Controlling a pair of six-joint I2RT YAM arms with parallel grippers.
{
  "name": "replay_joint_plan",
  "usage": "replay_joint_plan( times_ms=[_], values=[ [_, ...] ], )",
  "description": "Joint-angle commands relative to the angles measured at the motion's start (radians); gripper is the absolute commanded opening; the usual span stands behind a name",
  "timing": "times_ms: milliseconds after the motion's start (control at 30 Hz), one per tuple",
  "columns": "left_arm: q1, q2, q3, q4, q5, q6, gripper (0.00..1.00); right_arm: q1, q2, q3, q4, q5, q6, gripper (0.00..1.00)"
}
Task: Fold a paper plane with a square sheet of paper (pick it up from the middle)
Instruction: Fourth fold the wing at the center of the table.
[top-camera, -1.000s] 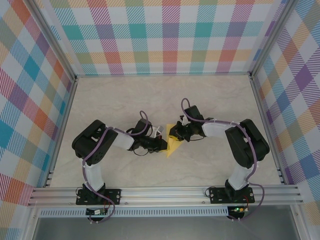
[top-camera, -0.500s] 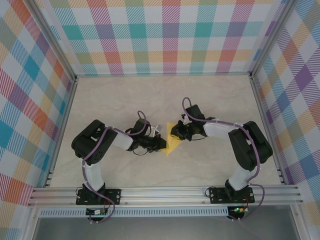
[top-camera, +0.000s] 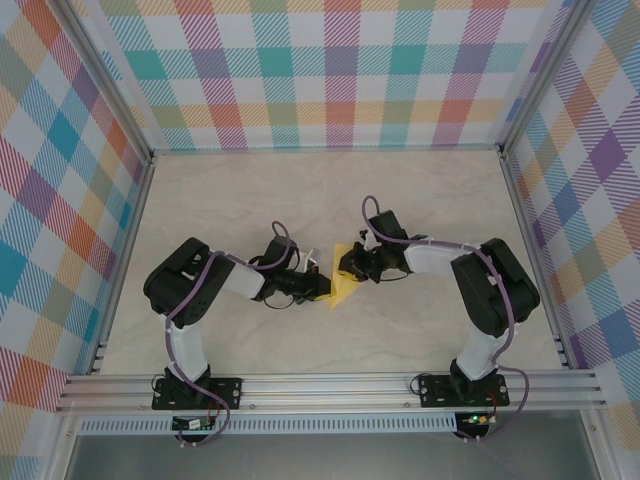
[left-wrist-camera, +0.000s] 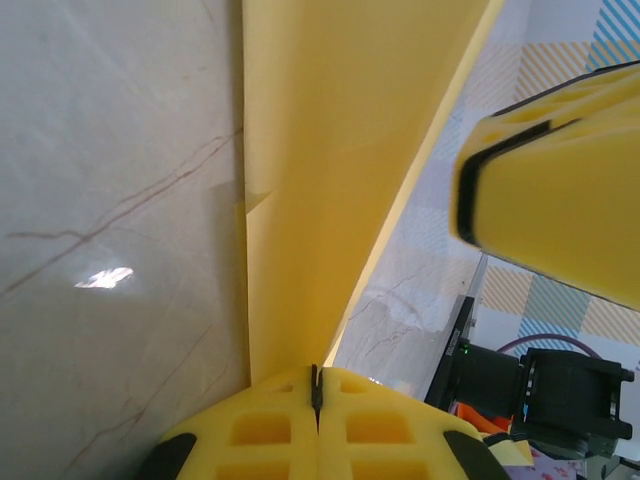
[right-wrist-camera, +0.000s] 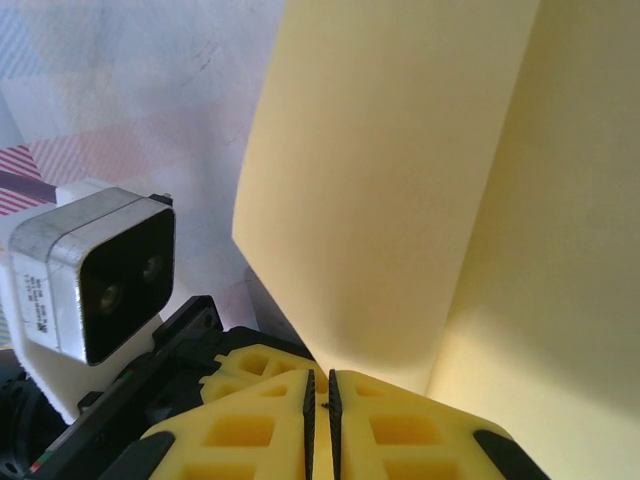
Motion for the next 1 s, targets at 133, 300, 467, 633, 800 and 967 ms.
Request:
replay_joint_plan(
  times_ms=[133,300,467,633,800,967],
  values=[
    [0.018,0.035,0.023,-0.012,0.011,-0.002,0.00,0.008,0.041,0.038,0.032,-0.018,0.026,0.15],
    [0.018,0.045,0.040,-0.047,0.020,0.007,0.00,0.007,0.038,0.035,0.041,-0.014,0.033,0.15],
    [0.018,0.062,0.054,-0.068,0.029,0.008,0.00,0.007,0.044,0.035,0.053,-0.014,0.041,0.15],
    [0.018,0.073,0.065,-0.082,0.034,0.010,0.00,0.008,0.060,0.044,0.040,0.000,0.034,0.16],
    [0.021,0.070,0.064,-0.085,0.031,0.009,0.00,0.003,0.089,0.054,0.033,0.021,0.021,0.15],
    [0.024,0.070,0.060,-0.087,0.029,0.010,0.00,0.001,0.101,0.071,0.018,0.025,0.003,0.15]
  ],
)
